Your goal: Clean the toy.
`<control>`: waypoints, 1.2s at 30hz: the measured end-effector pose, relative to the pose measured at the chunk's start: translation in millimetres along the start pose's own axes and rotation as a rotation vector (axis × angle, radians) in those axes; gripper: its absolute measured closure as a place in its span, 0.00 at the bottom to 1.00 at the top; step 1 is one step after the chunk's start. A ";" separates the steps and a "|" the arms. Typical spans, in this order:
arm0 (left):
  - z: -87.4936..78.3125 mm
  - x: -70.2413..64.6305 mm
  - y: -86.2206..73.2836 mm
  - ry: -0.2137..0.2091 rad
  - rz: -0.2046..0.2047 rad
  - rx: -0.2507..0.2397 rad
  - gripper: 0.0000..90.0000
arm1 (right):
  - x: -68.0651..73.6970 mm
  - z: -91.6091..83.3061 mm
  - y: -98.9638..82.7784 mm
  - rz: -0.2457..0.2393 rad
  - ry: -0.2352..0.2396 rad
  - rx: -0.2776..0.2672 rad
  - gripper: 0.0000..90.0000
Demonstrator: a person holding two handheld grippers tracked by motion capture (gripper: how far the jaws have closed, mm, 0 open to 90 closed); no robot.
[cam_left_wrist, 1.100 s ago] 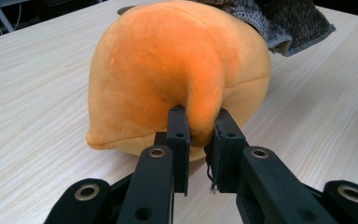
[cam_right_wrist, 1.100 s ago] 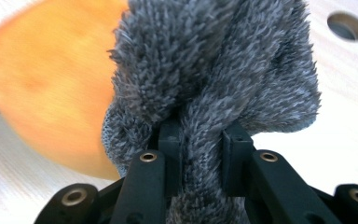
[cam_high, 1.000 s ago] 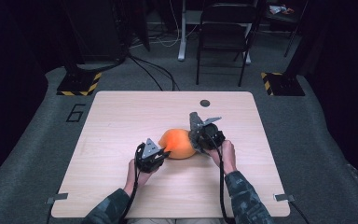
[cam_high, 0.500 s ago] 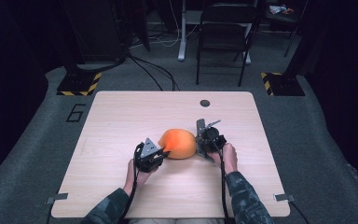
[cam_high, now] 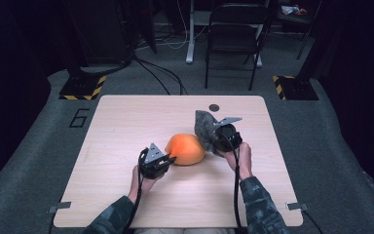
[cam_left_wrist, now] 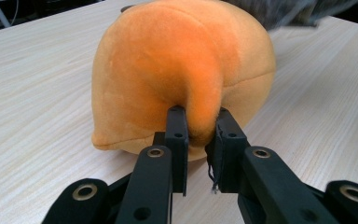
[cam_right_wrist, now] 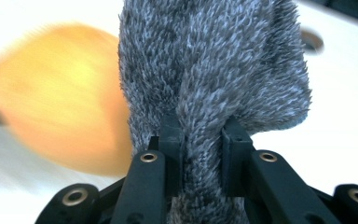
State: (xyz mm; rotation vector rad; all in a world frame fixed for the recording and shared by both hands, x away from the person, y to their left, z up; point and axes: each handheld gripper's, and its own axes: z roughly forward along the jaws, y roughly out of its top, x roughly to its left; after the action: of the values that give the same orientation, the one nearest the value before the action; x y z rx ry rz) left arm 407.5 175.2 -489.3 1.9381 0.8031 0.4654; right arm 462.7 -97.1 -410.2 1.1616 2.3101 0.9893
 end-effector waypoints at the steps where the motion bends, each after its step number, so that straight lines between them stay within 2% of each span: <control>1: 0.5 -0.8 0.1 0.005 0.000 -0.005 0.87 | 4.9 -2.2 2.1 -0.004 0.026 -0.011 0.83; 4: -0.1 -1.3 0.4 0.004 0.006 0.001 0.87 | 19.5 3.7 2.5 -0.045 0.054 0.011 0.83; 7: 0.4 -1.0 -0.2 0.012 0.018 0.008 0.85 | 28.8 20.7 -5.1 -0.099 0.018 0.054 0.83; 8: 0.9 -0.9 -0.6 0.015 0.023 0.004 0.83 | 28.9 24.8 -7.5 -0.105 0.014 0.048 0.83; 9: 0.8 -0.6 -0.3 0.030 0.042 0.002 0.79 | 29.3 26.7 -8.6 -0.100 0.007 0.051 0.83; 11: 1.2 -2.7 -0.1 0.079 0.092 0.002 0.64 | 26.0 26.6 -9.6 -0.089 0.014 0.042 0.83; 13: 5.0 -4.8 0.4 0.095 0.127 0.014 0.52 | 25.7 26.7 -11.9 -0.081 0.014 0.048 0.83; 14: 8.3 -7.0 0.2 0.103 0.158 0.017 0.49 | 25.5 27.2 -13.0 -0.087 0.012 0.045 0.83; 15: 10.5 -8.3 0.4 0.102 0.182 0.031 0.48 | 25.8 27.4 -13.7 -0.083 0.013 0.049 0.83; 16: 13.1 -9.6 0.2 0.102 0.183 0.029 0.48 | 25.5 27.4 -14.0 -0.084 0.013 0.046 0.83; 19: 15.1 -13.3 -0.3 0.122 0.232 0.040 0.57 | 25.7 26.8 -16.2 -0.072 0.010 0.048 0.83; 22: 13.9 -11.5 -2.5 0.116 0.219 0.034 0.72 | 25.5 27.3 -15.6 -0.071 0.015 0.039 0.83; 26: 10.5 -8.8 0.6 0.089 0.161 0.015 0.81 | 25.7 23.7 -13.1 -0.080 0.010 0.035 0.83; 29: 5.9 -7.4 4.8 0.061 0.104 0.010 0.83 | 23.9 15.3 -8.6 -0.052 0.016 0.009 0.83; 32: 0.5 -6.6 9.1 0.037 0.045 -0.006 0.84 | 26.4 4.4 -1.0 -0.062 0.026 -0.036 0.83; 34: -3.2 -6.9 11.3 0.028 0.019 -0.011 0.84 | 30.3 -2.4 4.8 -0.083 0.044 -0.057 0.83; 36: -5.0 -8.3 12.7 0.032 0.016 -0.010 0.84 | 38.4 -6.7 9.2 -0.096 0.064 -0.075 0.83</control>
State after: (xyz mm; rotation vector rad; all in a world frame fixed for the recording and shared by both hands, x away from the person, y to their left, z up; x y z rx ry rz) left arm 402.8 168.3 -475.6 1.9329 0.8048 0.5103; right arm 441.1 -65.2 -399.5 0.9937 2.3333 1.0821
